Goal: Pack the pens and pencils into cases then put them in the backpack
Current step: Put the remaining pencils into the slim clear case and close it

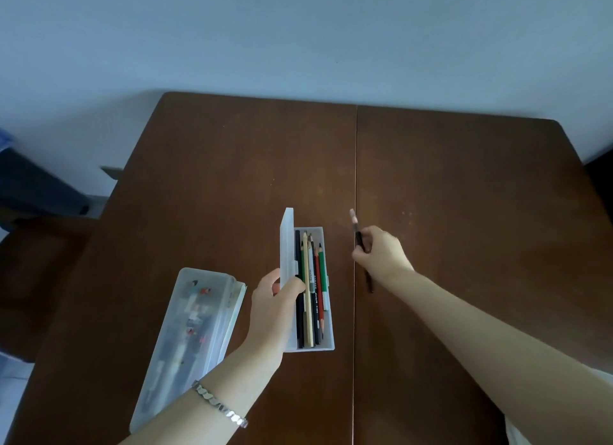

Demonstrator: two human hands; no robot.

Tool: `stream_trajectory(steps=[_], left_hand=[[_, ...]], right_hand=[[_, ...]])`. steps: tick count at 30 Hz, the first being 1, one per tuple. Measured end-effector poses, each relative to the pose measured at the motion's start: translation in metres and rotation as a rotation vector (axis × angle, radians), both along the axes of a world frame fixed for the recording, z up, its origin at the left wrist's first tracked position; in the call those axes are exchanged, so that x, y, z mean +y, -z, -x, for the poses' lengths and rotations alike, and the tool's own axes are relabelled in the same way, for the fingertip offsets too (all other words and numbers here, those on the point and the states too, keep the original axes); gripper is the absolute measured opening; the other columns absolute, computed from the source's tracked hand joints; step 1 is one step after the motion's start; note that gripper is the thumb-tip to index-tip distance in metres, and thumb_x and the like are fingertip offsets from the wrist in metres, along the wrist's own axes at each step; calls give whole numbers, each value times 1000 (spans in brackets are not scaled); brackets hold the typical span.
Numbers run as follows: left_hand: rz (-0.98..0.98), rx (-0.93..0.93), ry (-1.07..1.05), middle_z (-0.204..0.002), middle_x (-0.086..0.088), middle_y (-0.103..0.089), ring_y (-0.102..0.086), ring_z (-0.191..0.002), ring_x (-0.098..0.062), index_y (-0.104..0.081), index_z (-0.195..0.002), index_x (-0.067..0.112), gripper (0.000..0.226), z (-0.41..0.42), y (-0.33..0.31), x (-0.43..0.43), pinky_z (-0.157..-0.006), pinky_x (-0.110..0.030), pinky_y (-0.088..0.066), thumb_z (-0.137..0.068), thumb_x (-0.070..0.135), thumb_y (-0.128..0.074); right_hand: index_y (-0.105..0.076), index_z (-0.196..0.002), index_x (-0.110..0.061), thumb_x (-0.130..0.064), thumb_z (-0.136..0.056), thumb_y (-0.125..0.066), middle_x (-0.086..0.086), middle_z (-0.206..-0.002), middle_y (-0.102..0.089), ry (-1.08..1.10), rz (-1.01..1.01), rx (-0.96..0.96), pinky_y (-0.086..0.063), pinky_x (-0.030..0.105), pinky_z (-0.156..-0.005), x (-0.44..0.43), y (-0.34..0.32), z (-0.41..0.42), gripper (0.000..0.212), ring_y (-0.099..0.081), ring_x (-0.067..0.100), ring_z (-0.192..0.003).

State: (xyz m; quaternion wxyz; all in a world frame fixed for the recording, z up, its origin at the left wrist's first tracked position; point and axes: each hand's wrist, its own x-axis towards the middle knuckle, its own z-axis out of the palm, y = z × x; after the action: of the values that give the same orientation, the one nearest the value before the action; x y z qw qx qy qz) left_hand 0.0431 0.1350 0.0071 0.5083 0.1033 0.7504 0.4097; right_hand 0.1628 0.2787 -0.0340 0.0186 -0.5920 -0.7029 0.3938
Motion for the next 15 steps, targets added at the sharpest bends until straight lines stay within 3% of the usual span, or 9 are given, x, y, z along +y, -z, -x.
stream_trajectory(steps=[2, 4, 8, 11, 15], left_hand=[[-7, -6, 22, -109, -1, -58, -58, -86, -9, -49, -127, 16, 34, -3, -2, -3, -47, -11, -47, -93, 19, -48], [-8, -14, 48, -105, -3, -59, -60, -87, -11, -51, -124, 16, 32, -8, -4, -8, -44, -7, -45, -92, 21, -51], [-38, -27, 78, -118, -5, -58, -63, -96, -17, -50, -126, 23, 50, -22, -19, -23, -56, -16, -50, -78, 33, -58], [-45, -25, 134, -121, -2, -57, -61, -98, -15, -47, -128, 24, 46, -31, -29, -37, -62, -16, -49, -85, 30, -59], [-45, -38, 221, -124, 0, -57, -55, -113, -17, -48, -130, 25, 64, -43, -45, -58, -97, -39, -47, -68, 40, -55]], right_hand=[[-56, -114, -10, -14, -88, -57, 2, -93, -59, 172, 69, 279, -50, 16, -57, -24, -21, -3, 26, -58, 11, -69], [-57, -112, -10, -14, -89, -59, 1, -85, -61, 161, 117, 370, -50, 11, -51, -50, -39, -6, 23, -62, 9, -62], [-53, -119, -14, -19, -87, -62, 1, -85, -60, 33, 52, 220, -55, 23, -67, -91, -53, -13, 34, -64, 14, -75], [-46, -130, -21, -28, -88, -59, -5, -98, -54, -72, -128, 77, -44, 16, -67, -107, -59, -21, 44, -54, 11, -87], [-54, -125, -11, -28, -87, -61, 5, -122, -55, -183, -468, 39, -46, 36, -94, -122, -57, -34, 43, -50, 25, -115]])
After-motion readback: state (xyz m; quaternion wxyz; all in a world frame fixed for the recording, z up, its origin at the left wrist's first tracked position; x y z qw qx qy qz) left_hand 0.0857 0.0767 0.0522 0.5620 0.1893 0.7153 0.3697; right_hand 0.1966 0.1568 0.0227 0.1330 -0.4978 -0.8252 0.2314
